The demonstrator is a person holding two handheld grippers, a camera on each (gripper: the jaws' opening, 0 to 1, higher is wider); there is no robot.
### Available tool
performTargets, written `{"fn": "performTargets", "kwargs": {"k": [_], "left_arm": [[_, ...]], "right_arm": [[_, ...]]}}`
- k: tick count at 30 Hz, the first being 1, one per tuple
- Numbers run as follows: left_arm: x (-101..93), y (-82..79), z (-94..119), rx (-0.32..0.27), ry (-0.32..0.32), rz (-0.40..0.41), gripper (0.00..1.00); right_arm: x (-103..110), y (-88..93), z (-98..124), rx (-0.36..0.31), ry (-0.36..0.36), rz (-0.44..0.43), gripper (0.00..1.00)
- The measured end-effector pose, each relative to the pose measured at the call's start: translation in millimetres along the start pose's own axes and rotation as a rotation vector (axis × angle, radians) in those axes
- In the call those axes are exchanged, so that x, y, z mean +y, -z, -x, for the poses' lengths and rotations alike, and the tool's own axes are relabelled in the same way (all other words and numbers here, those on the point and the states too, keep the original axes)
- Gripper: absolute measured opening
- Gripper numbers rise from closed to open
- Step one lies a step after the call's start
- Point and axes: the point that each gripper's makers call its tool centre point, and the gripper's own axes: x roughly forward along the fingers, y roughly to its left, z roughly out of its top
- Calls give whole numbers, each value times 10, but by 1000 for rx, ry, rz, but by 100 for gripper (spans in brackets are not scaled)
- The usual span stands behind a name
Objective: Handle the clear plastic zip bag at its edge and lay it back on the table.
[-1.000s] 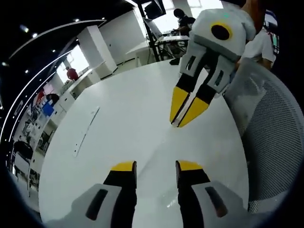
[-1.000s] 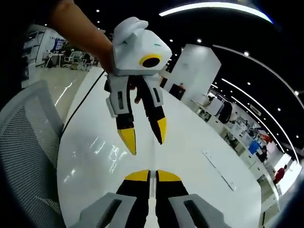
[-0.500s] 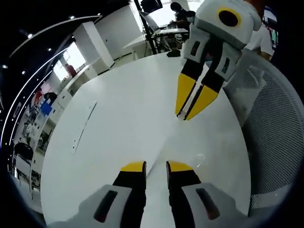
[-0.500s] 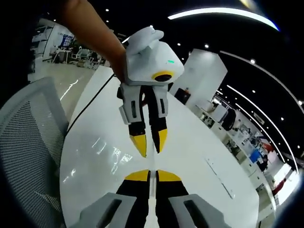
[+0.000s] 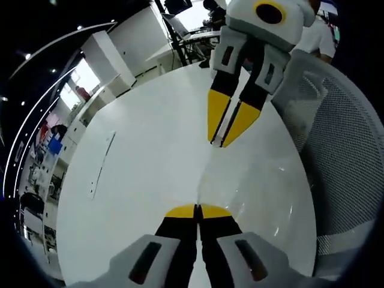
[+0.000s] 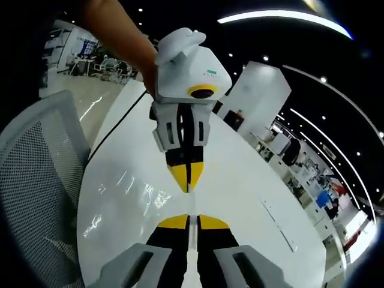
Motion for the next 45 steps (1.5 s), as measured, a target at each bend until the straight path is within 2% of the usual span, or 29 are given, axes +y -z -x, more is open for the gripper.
{"fn": "performTargets", "kwargs": {"k": [2,4,8,10,18,22,29,38,45], "left_arm": [[-15,-6,9,2,-3,-11,0],[-30,-9,18,5,-4,-19,0],[-49,-2,32,10,-7,-18,0],[-35,4,41,13,-22,-23,0],[57,-35,104,11,-89,-37,0],[87,-69,139,20,-132,-83,0],[69,-139,214,13,-172,-102,0],[9,-215,309,4,-205,-119,0],[-74,-191,339,14,-191,-103,0]], "right_arm": [[0,9,-2,6,-5,-22,0],[26,-1,-3,5,-27,-101,1],[-31,-28,21,4,-17,-124,3],[-26,-30,23,10,-25,-151,7],[-97,-58,59,25,-25,-164,9],[-148,-30,92,54,-31,-165,9],[-169,60,109,86,-44,-181,5],[-97,89,127,106,-67,-144,0],[-25,75,146,100,-89,-40,0]]}}
